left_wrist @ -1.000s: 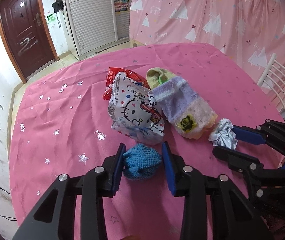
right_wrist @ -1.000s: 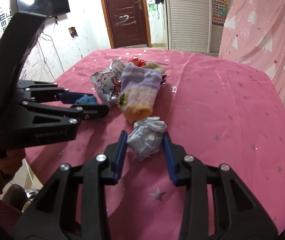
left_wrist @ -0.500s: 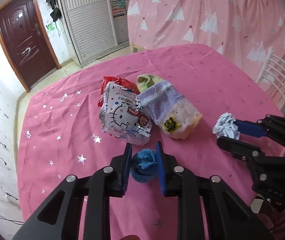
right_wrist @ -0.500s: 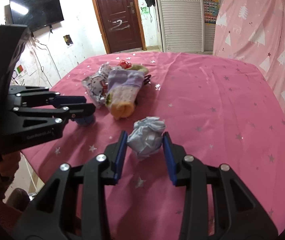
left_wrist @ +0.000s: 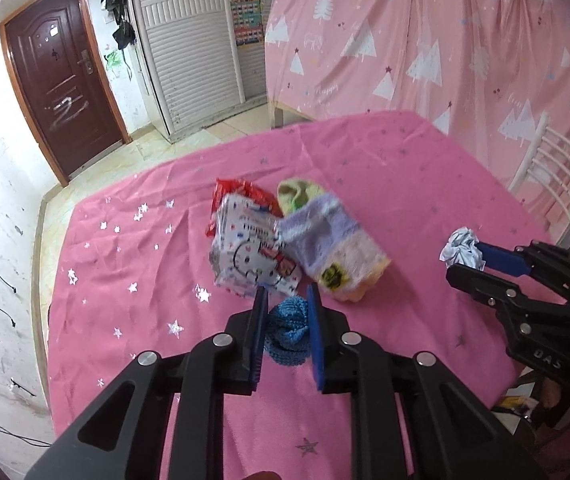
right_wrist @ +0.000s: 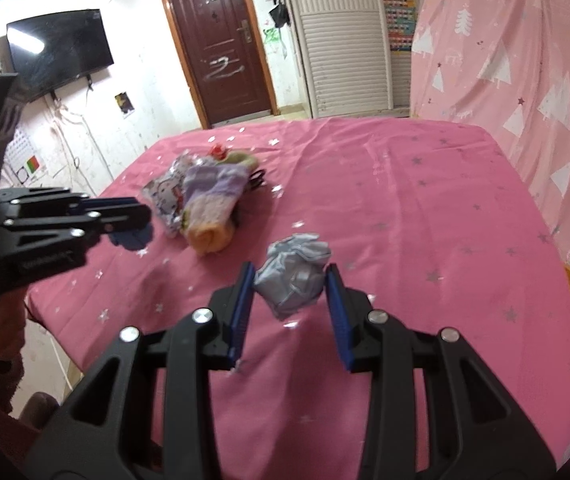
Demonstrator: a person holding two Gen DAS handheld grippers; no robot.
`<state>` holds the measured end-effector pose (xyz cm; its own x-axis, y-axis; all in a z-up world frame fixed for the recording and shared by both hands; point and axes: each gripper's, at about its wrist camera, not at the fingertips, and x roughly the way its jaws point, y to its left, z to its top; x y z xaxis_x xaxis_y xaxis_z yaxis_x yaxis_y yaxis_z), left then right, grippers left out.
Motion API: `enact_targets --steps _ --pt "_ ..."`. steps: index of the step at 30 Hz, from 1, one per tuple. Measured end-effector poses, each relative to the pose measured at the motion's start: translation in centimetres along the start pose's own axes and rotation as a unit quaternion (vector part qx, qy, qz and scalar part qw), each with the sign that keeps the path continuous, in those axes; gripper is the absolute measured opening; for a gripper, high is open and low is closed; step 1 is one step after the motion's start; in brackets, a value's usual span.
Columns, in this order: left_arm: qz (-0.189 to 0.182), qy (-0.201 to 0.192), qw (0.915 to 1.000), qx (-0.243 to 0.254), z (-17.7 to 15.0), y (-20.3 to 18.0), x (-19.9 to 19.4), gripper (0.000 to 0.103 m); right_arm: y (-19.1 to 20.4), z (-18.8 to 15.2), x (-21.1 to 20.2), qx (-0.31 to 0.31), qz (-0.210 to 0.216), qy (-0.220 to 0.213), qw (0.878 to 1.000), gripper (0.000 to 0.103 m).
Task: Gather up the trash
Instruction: 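Carry ball and tissue over the yellow bin and open both tools to drop them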
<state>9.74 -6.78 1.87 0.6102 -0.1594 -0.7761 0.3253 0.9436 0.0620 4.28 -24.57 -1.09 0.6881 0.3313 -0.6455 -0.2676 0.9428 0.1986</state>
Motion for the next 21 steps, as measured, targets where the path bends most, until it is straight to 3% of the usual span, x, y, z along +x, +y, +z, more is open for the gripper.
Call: enact_targets --steps 9,21 --pt "-0.022 -0.035 0.999 0.018 2.7 -3.0 -2.0 0.013 -4.5 0.4 -2.7 0.04 -0.029 -0.034 0.998 0.034" --pt "-0.079 -0.051 0.994 0.056 6.3 -11.8 -1.4 0.013 -10.1 0.7 -5.8 0.087 -0.067 -0.074 0.991 0.034"
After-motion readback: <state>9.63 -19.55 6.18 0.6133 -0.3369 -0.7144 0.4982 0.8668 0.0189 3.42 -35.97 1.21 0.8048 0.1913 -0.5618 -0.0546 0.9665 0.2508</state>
